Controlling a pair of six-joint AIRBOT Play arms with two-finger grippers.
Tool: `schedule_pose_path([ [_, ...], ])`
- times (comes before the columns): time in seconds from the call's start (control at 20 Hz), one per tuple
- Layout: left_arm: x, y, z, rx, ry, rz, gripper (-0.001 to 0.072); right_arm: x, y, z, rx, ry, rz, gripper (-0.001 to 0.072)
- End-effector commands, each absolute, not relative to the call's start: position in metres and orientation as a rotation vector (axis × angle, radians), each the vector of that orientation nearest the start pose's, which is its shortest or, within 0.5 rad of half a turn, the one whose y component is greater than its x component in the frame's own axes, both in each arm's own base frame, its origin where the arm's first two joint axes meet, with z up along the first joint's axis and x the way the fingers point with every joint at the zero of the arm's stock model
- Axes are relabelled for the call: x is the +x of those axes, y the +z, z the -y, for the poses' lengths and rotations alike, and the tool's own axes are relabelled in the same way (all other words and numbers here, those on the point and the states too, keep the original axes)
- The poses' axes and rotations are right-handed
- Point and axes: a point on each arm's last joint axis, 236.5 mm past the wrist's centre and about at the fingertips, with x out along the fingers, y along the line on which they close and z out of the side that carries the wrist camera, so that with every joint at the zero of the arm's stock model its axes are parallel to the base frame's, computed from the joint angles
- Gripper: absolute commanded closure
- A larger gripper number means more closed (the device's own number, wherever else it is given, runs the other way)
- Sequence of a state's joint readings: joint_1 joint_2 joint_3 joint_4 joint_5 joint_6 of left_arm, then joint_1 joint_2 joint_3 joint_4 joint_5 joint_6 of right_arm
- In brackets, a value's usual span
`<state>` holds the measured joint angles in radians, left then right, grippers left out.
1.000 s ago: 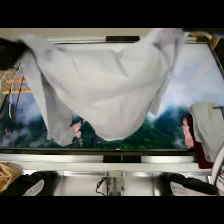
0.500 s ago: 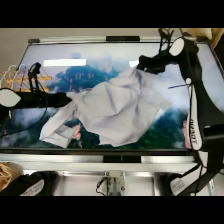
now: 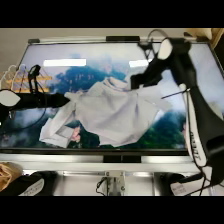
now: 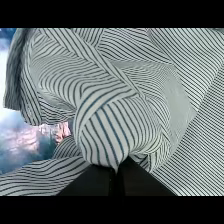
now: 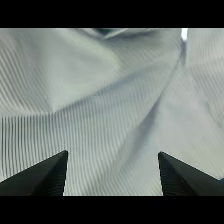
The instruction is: Fold the shirts.
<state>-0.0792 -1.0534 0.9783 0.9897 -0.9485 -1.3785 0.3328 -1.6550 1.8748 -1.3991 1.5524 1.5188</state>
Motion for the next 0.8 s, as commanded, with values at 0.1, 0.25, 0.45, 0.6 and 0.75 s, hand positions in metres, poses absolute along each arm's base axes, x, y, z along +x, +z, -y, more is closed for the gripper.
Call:
schedule_pose_path([
  [0.1,0.367,0.071,0.120,-0.344,-0.402,-1.003,0.0654,0.321,-0.006,-0.250,-0.469,0.588,-1.511,0.0045],
  [0.25,0.366,0.071,0.121,-0.344,-0.405,-1.005,0.0654,0.299,-0.032,-0.263,-0.622,0.612,-1.489,0.0040],
  [0.45,0.367,0.071,0.121,-0.343,-0.404,-1.004,0.0654,0.271,-0.044,-0.286,-0.611,0.723,-1.514,0.0039],
  [0.6,0.367,0.067,0.115,-0.297,-0.399,-1.007,0.0654,0.253,-0.044,-0.288,-0.595,0.753,-1.571,0.0039],
  [0.75,0.366,0.054,0.105,-0.250,-0.368,-1.037,0.0654,0.245,-0.039,-0.288,-0.710,0.731,-1.531,0.0039],
])
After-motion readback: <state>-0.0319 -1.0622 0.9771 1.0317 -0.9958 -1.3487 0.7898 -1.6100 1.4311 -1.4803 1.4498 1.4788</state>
